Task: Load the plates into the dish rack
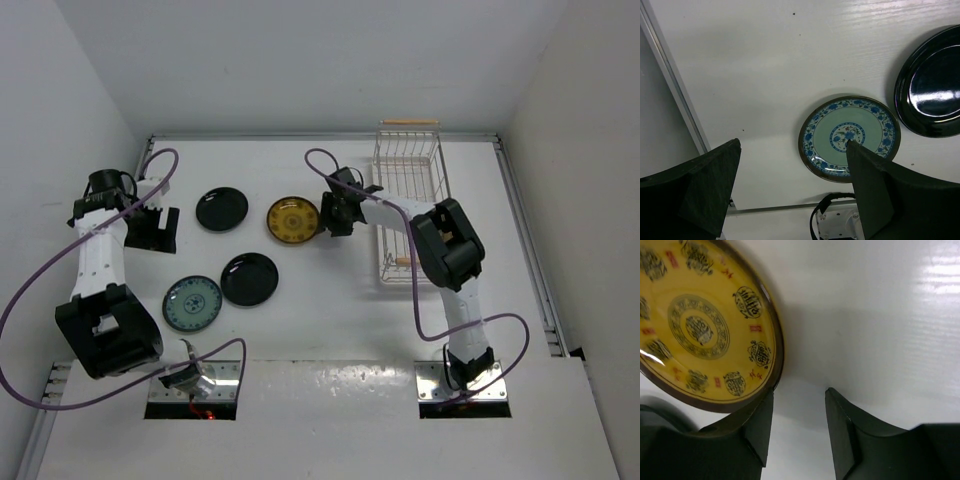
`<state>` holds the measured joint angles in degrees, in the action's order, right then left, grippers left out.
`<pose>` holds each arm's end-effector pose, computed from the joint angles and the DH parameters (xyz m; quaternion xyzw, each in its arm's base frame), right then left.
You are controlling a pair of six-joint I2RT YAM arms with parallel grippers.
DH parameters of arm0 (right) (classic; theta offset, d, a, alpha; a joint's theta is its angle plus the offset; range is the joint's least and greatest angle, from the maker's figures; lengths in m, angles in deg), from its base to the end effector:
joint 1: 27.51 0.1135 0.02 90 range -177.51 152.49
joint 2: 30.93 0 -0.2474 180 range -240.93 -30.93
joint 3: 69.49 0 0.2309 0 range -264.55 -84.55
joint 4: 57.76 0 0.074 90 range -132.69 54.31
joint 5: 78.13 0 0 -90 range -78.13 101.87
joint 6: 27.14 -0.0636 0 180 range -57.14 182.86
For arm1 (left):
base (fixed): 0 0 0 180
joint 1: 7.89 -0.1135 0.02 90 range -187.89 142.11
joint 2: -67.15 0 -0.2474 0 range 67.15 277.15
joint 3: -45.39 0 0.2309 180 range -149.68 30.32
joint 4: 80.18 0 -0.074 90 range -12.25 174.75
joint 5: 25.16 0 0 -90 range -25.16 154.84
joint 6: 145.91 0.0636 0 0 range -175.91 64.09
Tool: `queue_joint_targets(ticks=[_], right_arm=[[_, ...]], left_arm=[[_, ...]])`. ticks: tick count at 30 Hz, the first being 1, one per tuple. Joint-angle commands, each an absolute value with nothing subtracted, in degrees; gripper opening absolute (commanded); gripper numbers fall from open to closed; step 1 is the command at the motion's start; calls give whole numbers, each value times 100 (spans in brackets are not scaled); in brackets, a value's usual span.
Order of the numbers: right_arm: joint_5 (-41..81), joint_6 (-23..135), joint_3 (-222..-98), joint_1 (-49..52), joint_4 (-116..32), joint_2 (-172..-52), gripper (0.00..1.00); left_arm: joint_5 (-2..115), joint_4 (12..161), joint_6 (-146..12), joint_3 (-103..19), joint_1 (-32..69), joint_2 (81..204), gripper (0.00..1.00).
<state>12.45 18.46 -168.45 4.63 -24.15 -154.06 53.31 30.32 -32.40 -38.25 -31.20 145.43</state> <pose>0.3716 0.2342 0.1097 0.1012 0.9554 0.1757 0.2148 0.2430 0.0909 0.2546 0.0242 0.9697 -0.0014 0.2432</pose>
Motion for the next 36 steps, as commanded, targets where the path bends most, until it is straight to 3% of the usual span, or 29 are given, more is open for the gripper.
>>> queue_joint_targets(ticks=[1, 8, 18, 21, 28, 31, 32, 33, 34, 36], right_arm=[[1240, 1128, -16954, 404, -2889, -15661, 46], [1529, 564, -16709, 307, -3371, -15951, 41], [1486, 494, -15979, 395, -4689, -15204, 42], [1547, 354, -16540, 413, -4029, -15528, 47], [1556, -208, -17385, 431, -3039, -16477, 46], [1914, -174, -17473, 431, -3223, -16654, 34], [2099, -148, -17517, 439, -3224, -16759, 26], [2162, -139, -17682, 457, -3171, -16777, 7], [2171, -130, -17701, 440, -3101, -16768, 0], [2145, -16, -17579, 457, -3161, -16593, 0]], left_arm=[[5403, 3097, -3262, -3972, -3065, 14686, 90], [5509, 3097, -3315, -4087, -3065, 14739, 90], [5570, 3097, -3367, -4087, -3065, 14905, 90], [5570, 3097, -3367, -4087, -3012, 14906, 90], [5641, 3097, -3367, -4140, -3012, 14906, 90], [5693, 3097, -3367, -4140, -3012, 14906, 90], [5693, 3097, -3367, -4087, -3012, 14906, 90], [5693, 3097, -3367, -4087, -3012, 14906, 90], [5641, 3097, -3367, -4087, -3012, 14906, 90], [5641, 3097, -3367, -4087, -3012, 14906, 90]])
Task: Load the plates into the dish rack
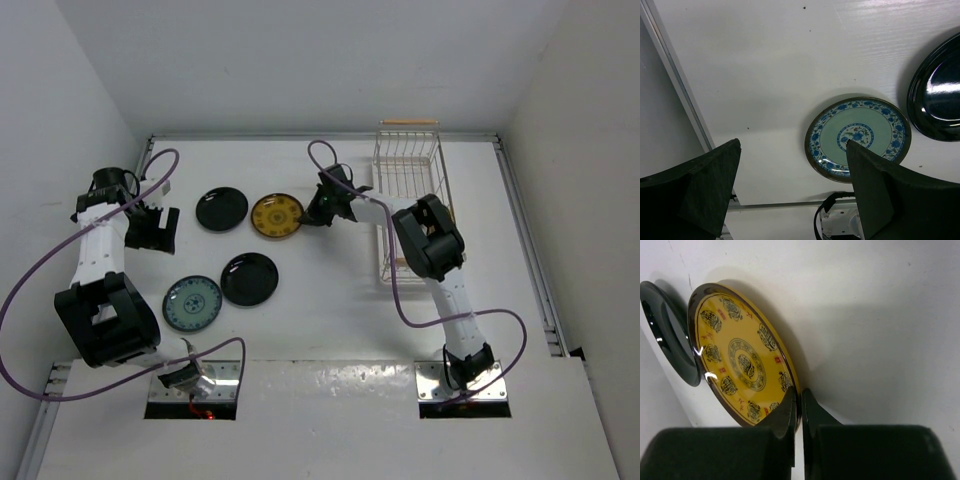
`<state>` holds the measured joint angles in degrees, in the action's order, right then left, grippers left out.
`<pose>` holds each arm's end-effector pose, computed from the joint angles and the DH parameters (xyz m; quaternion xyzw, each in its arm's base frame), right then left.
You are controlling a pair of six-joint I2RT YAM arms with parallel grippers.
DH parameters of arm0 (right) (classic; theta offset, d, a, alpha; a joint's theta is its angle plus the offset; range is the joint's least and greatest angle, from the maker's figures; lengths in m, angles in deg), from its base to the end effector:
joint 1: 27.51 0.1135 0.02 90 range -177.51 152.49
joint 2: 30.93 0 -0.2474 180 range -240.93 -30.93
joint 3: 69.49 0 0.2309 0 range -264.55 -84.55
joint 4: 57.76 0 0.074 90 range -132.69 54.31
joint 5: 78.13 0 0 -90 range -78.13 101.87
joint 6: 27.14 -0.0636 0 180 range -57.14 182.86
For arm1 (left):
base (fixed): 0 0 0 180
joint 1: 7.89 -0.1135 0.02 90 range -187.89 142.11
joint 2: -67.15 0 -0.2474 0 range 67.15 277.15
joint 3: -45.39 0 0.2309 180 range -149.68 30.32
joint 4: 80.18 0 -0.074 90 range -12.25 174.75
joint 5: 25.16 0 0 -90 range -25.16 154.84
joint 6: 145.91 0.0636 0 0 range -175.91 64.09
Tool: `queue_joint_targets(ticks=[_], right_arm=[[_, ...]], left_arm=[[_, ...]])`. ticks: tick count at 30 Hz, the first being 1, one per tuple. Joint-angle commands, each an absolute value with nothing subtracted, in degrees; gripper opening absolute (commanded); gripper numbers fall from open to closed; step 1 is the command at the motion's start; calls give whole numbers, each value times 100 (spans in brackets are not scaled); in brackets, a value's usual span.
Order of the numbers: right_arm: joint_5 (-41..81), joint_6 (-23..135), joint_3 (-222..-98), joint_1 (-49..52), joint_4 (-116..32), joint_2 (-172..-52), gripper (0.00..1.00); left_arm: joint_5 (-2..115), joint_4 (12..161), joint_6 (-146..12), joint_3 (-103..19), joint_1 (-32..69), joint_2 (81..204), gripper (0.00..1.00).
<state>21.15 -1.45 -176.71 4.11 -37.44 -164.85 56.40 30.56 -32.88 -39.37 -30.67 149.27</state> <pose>0.4128 0.2662 0.0879 0.2326 0.8983 0.3216 0.1886 0.2535 0.0963 0.2435 0.0170 0.9766 0.0123 0.2142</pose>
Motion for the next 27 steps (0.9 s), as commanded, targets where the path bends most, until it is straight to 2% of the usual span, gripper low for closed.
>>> queue_joint_targets(ticks=[1, 4, 7, 8, 11, 14, 19, 23, 27], right_arm=[[2110, 45, -17526, 457, -3258, -16506, 0], [1794, 572, -17149, 466, -3496, -15498, 0], [935, 1494, -16754, 562, -3540, -14304, 0], [462, 2462, -16709, 571, -3540, -13794, 0], [-551, 3586, -16542, 571, -3313, -12564, 0], [-1237, 4499, -16506, 492, -2909, -12085, 0], [-3457, 5992, -16032, 492, -2697, -10671, 0], [-5050, 7137, -15585, 387, -2512, -10327, 0], [-5502, 7106, -15021, 351, -2163, -9993, 0]], left_arm=[[5641, 3097, -3367, -4087, -3012, 14854, 90], [5641, 3097, -3367, -4087, -3012, 14853, 90], [5527, 3097, -3367, -4087, -3012, 14853, 90], [5526, 3097, -3367, -4087, -3012, 14853, 90], [5368, 3097, -3367, -4087, -2881, 14914, 89], [5307, 3097, -3420, -4087, -2801, 14967, 89], [5307, 3097, -3420, -4140, -2538, 14968, 89], [5307, 3149, -3420, -4140, -2476, 15020, 89], [5359, 3202, -3473, -4140, -2310, 15020, 89]])
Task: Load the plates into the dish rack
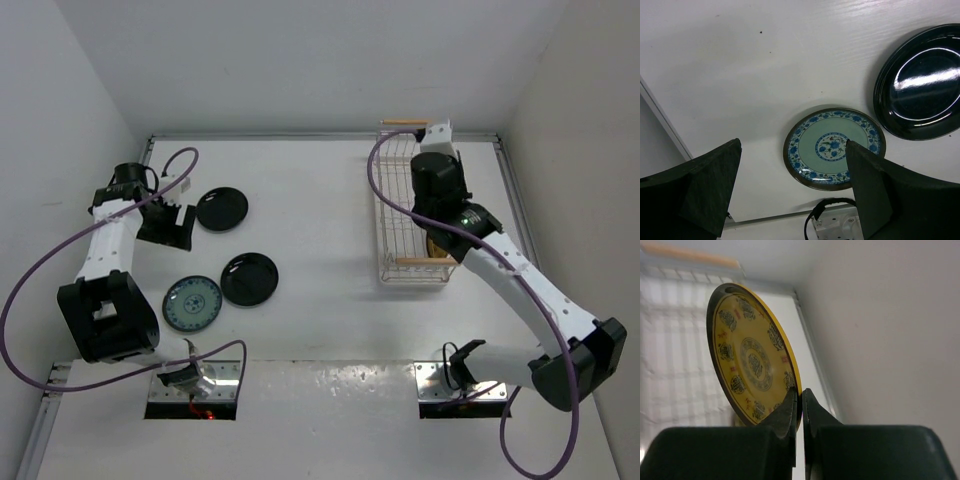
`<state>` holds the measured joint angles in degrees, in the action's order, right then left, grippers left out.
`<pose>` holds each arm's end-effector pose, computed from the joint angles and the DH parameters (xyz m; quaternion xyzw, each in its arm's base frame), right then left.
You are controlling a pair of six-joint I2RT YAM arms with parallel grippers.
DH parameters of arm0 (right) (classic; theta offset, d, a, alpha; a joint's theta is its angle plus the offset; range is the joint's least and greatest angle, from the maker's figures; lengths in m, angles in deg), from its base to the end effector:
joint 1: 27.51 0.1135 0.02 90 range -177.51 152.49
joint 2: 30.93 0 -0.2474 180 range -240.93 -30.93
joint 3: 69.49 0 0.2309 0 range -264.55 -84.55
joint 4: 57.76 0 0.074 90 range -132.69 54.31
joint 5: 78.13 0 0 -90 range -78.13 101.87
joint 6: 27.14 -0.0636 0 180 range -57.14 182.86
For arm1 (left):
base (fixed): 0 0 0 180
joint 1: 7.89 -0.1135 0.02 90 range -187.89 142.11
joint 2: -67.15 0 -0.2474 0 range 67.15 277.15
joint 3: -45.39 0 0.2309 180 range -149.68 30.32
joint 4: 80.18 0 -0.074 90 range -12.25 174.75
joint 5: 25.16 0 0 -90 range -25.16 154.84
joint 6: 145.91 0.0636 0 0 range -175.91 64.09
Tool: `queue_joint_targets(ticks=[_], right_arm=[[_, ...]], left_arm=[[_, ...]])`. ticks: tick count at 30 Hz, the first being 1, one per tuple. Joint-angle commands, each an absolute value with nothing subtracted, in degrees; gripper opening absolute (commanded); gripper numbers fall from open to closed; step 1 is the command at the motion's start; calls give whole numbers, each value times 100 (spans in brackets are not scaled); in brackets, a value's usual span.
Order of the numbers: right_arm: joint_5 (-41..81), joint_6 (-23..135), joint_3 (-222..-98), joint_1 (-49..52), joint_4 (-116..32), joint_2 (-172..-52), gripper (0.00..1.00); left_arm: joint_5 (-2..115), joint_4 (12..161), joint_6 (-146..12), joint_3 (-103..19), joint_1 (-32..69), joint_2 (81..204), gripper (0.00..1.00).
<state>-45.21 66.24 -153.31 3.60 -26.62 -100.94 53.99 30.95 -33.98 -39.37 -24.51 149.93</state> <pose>0.2530 0.0903 0.3688 0.0606 0.7598 -0.2489 0.5976 0.2652 0.0667 0.2414 0.0641 0.9734 -0.0216 0.2188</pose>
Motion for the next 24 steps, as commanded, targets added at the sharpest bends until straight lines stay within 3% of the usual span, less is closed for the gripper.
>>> queue_joint_targets(ticks=[1, 12, 24], right_arm=[[-5449, 6721, -14986, 360, -2012, -9966, 0], [-5194, 4934, -14748, 702, -693, -9869, 0], [-5608, 3474, -14942, 976, 573, -10905, 0]], left_arm=[[5359, 3202, -3473, -4140, -2309, 15020, 89], [5474, 3202, -3473, -4087, -2186, 14968, 89], [5526, 3202, -3473, -4087, -2133, 14915, 89]])
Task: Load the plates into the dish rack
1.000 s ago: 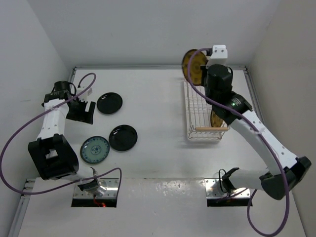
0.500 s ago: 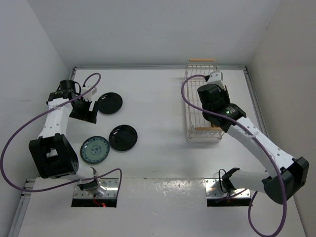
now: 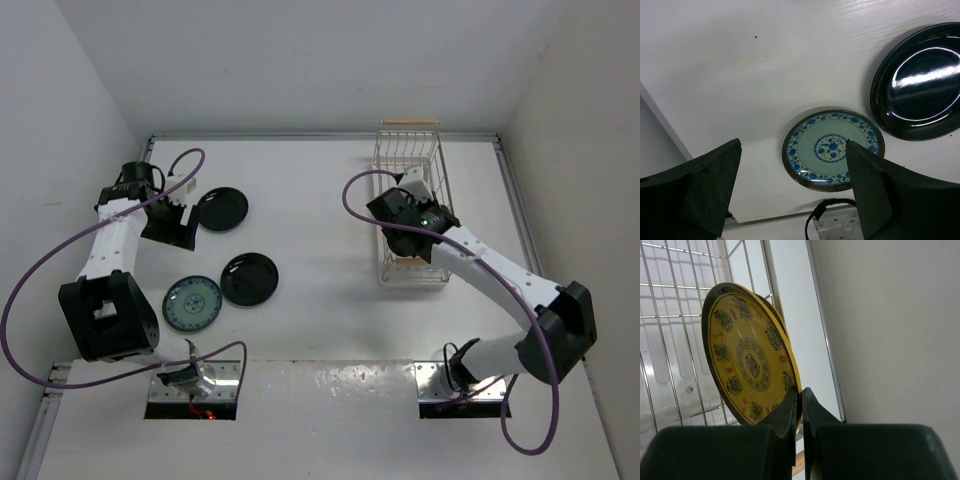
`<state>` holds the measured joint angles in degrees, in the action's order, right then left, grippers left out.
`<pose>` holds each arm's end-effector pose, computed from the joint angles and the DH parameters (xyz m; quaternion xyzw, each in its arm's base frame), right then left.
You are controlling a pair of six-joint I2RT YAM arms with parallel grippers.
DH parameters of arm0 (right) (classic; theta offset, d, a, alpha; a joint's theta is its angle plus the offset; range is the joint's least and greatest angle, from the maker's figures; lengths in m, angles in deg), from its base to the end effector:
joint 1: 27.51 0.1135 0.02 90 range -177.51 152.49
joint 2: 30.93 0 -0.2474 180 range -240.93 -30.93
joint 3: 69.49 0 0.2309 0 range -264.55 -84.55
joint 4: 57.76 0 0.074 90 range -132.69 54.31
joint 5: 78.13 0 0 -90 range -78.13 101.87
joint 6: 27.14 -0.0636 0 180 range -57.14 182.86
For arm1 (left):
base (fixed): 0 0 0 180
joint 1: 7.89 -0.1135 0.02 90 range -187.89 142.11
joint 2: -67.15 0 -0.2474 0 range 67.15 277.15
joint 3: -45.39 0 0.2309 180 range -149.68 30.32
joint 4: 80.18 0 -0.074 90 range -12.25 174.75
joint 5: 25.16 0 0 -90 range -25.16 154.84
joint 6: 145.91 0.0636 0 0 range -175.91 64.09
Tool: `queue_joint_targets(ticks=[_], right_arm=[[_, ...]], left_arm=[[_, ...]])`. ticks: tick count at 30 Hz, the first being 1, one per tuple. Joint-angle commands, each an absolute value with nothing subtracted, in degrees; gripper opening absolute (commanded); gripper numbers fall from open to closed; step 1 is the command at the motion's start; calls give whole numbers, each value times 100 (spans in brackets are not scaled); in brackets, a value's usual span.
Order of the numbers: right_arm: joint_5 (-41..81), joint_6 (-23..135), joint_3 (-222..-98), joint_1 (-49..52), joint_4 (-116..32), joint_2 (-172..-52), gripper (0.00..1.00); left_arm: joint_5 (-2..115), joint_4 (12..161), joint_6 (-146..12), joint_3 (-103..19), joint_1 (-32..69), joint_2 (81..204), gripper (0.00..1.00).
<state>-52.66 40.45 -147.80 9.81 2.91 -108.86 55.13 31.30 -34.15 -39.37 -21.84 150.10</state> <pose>0.2331 0.1055 0.2689 0.0297 0.8282 -0.3395 0.4449 0.2690 0.0558 0.2408 0.0835 0.9725 -0.0172 0.2169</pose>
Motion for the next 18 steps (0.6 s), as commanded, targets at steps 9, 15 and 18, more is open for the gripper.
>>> queue_joint_targets(ticks=[9, 15, 18], right_arm=[[-5080, 3008, -14599, 844, 406, -11126, 0], [-5036, 2833, -14494, 791, 424, -11292, 0], [-4939, 2779, -14485, 800, 406, -11363, 0]], left_arm=[[5579, 3202, -3473, -4034, -2133, 14915, 89], [5579, 3202, -3473, -4034, -2133, 14915, 89], [5579, 3255, -3473, -4034, -2133, 14915, 89]])
